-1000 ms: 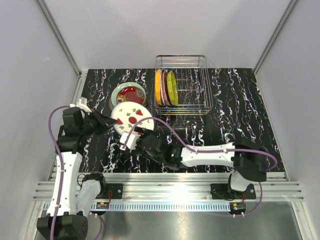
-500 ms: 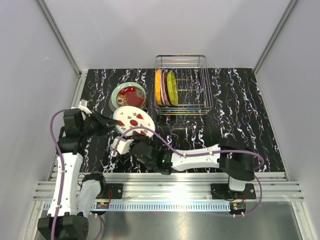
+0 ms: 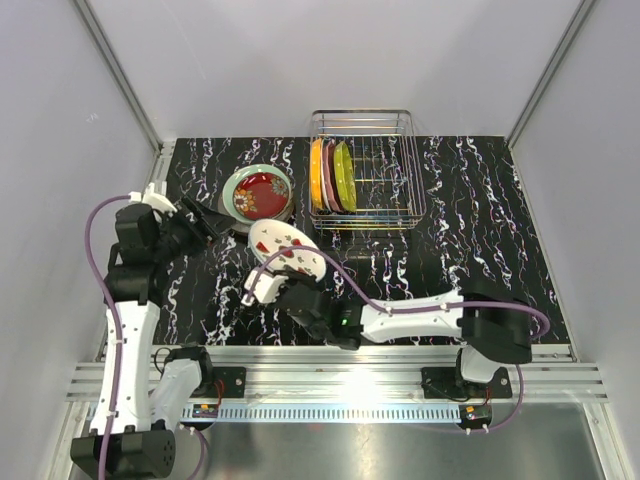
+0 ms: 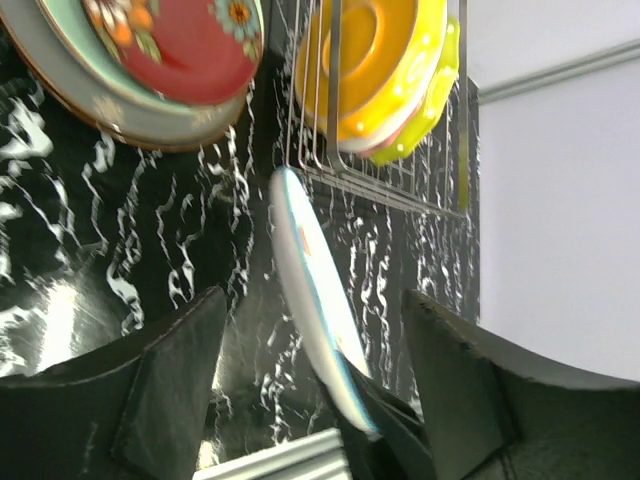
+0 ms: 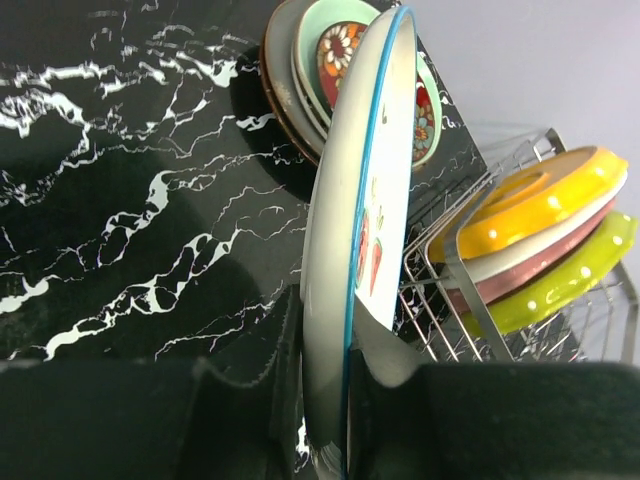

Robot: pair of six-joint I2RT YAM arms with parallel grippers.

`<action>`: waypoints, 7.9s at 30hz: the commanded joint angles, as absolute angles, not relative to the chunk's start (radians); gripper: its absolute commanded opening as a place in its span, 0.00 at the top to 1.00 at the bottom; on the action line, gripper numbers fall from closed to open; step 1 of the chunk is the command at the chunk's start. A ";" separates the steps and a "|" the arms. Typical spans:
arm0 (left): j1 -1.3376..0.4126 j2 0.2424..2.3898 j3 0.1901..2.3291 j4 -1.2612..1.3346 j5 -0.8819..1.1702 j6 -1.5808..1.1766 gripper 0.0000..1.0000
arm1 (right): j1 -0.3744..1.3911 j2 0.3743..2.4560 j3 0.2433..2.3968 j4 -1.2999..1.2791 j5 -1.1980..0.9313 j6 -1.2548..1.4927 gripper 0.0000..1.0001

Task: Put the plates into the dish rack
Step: Pass the plate from the left arm to the right, then insert the plate into the dish rack, then grab a plate with the left arm

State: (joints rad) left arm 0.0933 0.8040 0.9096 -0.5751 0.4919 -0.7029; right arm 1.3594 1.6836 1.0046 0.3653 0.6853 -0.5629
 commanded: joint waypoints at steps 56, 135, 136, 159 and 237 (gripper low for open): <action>0.109 0.775 0.810 -0.489 0.103 -0.428 0.01 | 0.499 1.539 1.305 0.328 0.060 0.083 1.00; 0.129 0.946 0.815 -0.434 0.293 -0.451 0.07 | 0.497 0.911 0.566 0.186 0.185 0.271 0.62; 0.129 0.950 0.810 -0.411 0.295 -0.484 0.07 | 0.497 0.875 0.554 0.180 0.214 0.282 0.63; 0.025 1.696 1.390 -0.413 0.135 -0.477 0.44 | 0.497 0.776 0.528 0.124 0.287 0.347 0.74; 0.051 1.736 1.091 -0.044 0.270 -0.749 0.66 | 0.497 0.764 0.542 0.097 0.268 0.298 0.80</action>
State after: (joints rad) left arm 0.0448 1.7298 1.0584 -0.0875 0.2520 -0.7460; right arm 0.4973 0.7631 0.5156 0.0803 0.2512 0.3122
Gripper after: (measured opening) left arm 0.335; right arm 0.197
